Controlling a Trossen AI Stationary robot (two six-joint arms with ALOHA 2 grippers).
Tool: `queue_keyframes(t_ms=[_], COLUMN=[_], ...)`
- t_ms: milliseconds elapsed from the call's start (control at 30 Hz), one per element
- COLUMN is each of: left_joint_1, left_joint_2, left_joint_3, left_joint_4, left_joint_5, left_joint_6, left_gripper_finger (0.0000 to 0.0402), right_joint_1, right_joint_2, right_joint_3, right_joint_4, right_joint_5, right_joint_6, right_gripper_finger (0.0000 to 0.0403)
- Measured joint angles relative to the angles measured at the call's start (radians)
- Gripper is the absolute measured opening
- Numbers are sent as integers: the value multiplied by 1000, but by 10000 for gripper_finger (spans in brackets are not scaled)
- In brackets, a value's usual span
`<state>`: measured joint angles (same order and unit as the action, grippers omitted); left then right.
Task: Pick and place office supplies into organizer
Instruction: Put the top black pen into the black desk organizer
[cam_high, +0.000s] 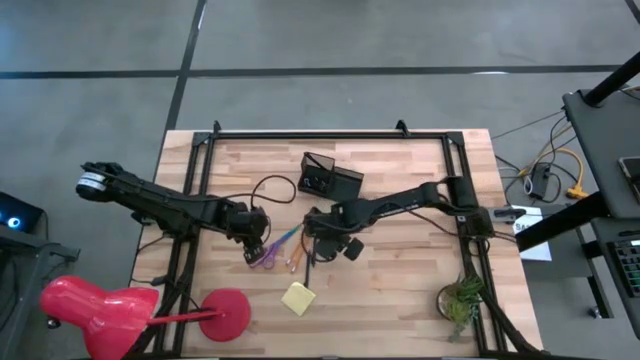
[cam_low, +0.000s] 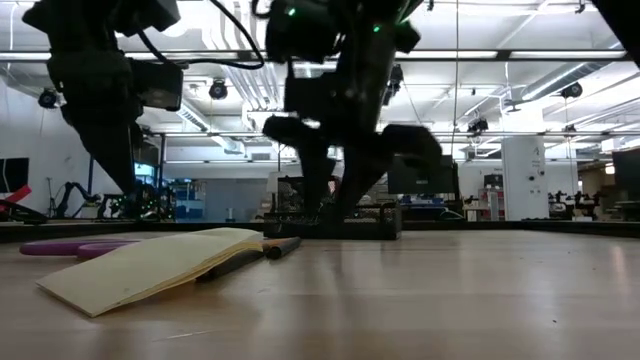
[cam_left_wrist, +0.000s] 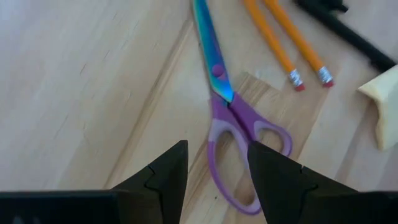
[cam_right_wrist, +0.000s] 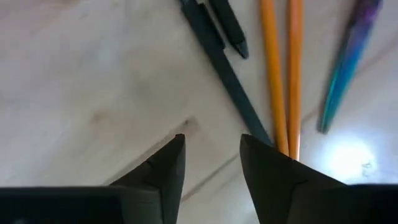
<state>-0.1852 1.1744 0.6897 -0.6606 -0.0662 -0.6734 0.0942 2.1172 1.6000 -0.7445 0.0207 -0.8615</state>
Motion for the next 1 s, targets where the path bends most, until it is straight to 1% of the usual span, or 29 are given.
queue_keyframes(t_ms=[133, 267, 400, 667, 800, 1000], left_joint_1=[0, 0, 0, 0, 0, 0], left_joint_2=[0, 0, 0, 0, 0, 0], left_joint_3=[-2, -3, -6, -12, -18, -33], left_joint_4=[8, 9, 13, 29, 29, 26], left_joint_5=[-1, -2, -4, -14, -19, -19], left_joint_6=[-2, -2, -2, -1, -1, -1], left_gripper_finger=[152, 152, 152, 152, 152, 152], right_joint_1=[-11, -27, -43, -53, -53, -57], right_joint_2=[68, 109, 131, 221, 251, 240], right_joint_3=[68, 143, 206, 312, 324, 324], right_joint_4=[2, -8, -11, -111, -140, -271], right_joint_5=[-5, -5, -71, -74, -72, -71], right_joint_6=[19, 34, 112, 372, 464, 593], right_gripper_finger=[134, 124, 118, 92, 73, 55])
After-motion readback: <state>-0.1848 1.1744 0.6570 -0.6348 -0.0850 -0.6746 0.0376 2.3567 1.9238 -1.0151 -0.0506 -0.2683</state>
